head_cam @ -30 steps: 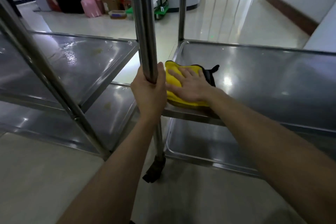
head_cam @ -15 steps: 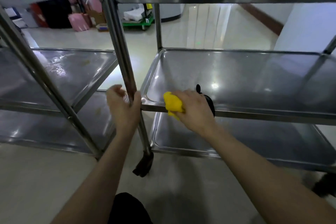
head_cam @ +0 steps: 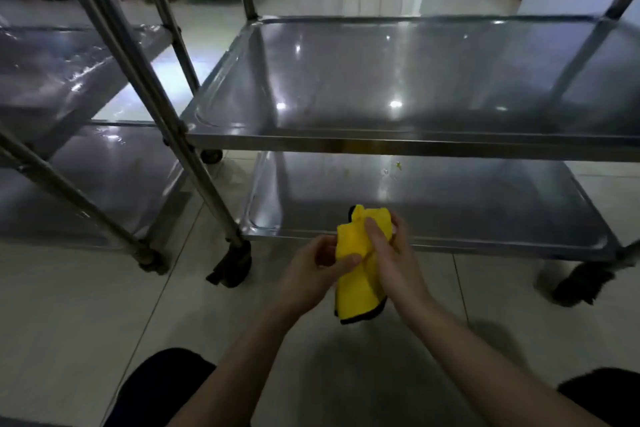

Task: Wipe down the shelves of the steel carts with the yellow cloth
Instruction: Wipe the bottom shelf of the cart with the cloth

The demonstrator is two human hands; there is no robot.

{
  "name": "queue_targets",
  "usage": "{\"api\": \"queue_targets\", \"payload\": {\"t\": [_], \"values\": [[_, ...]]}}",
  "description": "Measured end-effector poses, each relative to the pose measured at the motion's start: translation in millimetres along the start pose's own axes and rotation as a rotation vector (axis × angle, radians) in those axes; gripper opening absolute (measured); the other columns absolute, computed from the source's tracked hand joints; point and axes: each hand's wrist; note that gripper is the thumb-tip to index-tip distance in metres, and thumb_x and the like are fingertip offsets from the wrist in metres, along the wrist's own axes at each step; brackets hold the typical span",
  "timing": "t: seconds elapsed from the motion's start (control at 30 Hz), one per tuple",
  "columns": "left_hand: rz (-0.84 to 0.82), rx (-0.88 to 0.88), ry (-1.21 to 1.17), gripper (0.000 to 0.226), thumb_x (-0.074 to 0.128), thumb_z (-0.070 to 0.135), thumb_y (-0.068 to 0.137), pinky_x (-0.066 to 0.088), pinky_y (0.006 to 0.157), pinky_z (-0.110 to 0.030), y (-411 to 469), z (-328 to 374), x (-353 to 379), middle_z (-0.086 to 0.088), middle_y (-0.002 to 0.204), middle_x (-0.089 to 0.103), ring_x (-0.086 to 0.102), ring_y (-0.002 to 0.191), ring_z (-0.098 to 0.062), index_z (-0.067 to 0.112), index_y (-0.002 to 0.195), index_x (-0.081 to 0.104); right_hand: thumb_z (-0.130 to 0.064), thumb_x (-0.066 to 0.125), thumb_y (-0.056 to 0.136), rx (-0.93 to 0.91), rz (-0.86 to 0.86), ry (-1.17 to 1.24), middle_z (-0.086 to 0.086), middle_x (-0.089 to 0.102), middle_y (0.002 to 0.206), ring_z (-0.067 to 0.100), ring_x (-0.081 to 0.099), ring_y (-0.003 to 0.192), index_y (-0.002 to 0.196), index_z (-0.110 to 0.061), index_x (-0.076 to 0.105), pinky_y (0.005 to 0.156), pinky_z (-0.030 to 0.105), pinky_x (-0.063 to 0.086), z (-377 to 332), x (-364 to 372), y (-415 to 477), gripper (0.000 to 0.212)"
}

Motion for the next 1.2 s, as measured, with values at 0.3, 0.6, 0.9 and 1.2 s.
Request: {"api": "queue_targets", "payload": {"t": [0.3,0.6,0.9,1.2], "values": [[0.031,-0.043,0.194,0.05,0.08,0.04,0.081,0.053,0.081,-0.047,47,-4,43,-0.021,0.109,0.071,0.069,0.093,-0.023,0.006,0.115,0.068,0.002,0.06,0.101,-0.205,-0.198,-0.347,-0.013,0.073,0.113,0.012,0.074,0.096,0.167,-0.05,0.018,0.082,0.033,0.06,59,-101,30,0.094],[0.217,0.077,0.47,0.021,0.08,0.01,0.094,0.047,0.071,-0.036,71,25,81,-0.001,0.082,0.061,0.056,0.075,-0.014,0.018,0.089,0.061,-0.025,0.073,0.096,-0.335,-0.018,-0.681,0.005,0.064,0.107,0.027,0.064,0.099,0.12,-0.017,0.071,0.079,0.032,0.051,64,-164,44,0.025],[0.182,0.081,0.714,0.052,0.084,0.027,0.096,0.065,0.056,-0.035,63,62,47,-0.013,0.1,0.068,0.076,0.075,-0.021,0.017,0.114,0.036,-0.047,0.071,0.101,-0.183,-0.027,-0.422,0.002,0.064,0.101,0.03,0.064,0.096,0.121,-0.015,0.057,0.075,0.042,0.05,57,-166,60,0.041],[0.059,0.229,1.001,0.003,0.057,0.016,0.109,0.038,0.058,-0.023,68,44,-27,-0.007,0.105,0.063,0.052,0.07,-0.009,0.016,0.111,0.06,-0.015,0.083,0.084,0.064,-0.015,-0.255,-0.002,0.053,0.105,0.021,0.06,0.092,0.14,-0.012,0.034,0.062,0.032,0.045,59,-76,77,0.075]]}}
Point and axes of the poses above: each hand's wrist, its own y-axis towards the middle knuckle, its own x-axis out of the palm, z = x × y
